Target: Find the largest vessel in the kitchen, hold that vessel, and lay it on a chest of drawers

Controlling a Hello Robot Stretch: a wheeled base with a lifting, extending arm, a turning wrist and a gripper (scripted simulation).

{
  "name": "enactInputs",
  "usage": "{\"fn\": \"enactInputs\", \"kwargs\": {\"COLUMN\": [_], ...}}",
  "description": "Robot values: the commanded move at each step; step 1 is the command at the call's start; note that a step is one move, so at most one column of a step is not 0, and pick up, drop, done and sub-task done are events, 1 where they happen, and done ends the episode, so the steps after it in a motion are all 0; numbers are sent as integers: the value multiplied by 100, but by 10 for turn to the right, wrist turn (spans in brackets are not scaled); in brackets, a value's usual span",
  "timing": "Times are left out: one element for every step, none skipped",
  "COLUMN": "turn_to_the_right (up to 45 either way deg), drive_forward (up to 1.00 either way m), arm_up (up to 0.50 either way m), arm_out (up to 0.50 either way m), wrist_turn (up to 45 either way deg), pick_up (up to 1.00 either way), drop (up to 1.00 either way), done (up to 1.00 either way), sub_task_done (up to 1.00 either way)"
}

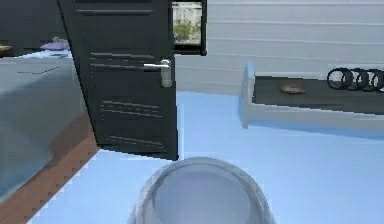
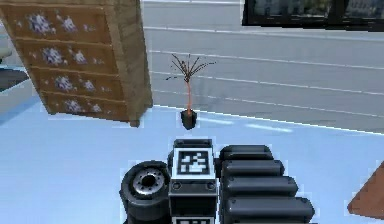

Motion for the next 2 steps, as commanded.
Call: {"fn": "enactInputs", "kwargs": {"turn_to_the_right": [30,0], "drive_forward": [0,10], "arm_up": [0,0], "arm_out": [0,0], "wrist_turn": [0,0], "pick_up": [0,0], "drop": [0,0], "done": [0,0], "sub_task_done": [0,0]}}
